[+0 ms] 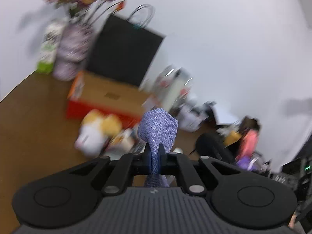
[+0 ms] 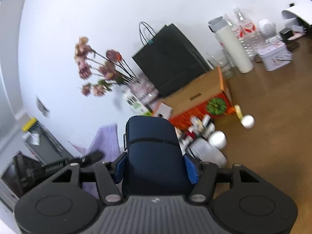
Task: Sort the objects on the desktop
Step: 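Carry the pouch with the right tool while the left tool carries the cloth bag to the box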
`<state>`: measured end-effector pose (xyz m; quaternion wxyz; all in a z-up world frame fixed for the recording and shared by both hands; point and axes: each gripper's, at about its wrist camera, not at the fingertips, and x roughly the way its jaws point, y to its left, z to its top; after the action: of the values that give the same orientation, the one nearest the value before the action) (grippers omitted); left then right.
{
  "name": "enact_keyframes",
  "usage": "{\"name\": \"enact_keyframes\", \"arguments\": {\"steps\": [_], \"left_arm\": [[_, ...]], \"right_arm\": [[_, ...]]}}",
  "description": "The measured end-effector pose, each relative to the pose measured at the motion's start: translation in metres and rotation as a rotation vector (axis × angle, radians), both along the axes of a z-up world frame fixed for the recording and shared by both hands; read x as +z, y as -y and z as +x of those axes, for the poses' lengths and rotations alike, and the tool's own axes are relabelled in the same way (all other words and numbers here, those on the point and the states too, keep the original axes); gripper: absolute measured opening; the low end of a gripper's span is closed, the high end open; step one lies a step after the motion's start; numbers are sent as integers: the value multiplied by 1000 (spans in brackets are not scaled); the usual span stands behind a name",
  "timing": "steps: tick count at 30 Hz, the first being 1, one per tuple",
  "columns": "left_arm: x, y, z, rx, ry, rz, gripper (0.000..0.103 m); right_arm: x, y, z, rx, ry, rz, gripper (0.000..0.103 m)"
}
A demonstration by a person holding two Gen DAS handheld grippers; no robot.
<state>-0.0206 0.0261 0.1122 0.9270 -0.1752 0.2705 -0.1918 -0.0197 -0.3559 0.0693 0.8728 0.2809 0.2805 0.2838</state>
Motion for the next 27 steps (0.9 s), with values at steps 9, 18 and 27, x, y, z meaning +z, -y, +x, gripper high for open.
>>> {"name": "enact_keyframes", "arguments": {"steps": [9,18,27], "left_arm": [[-76,16,-64,1,-131,161,7],[-79,30,-73,-19,-78,237,7],[-74,21,-56,-16,-86,176,7]], "right_arm": [[-42,-83,-81,-130,38,-609,60],[-67,-110,-81,-135,-40,-705,69],[-56,-126,-53,-36,-27,-703,57]]}}
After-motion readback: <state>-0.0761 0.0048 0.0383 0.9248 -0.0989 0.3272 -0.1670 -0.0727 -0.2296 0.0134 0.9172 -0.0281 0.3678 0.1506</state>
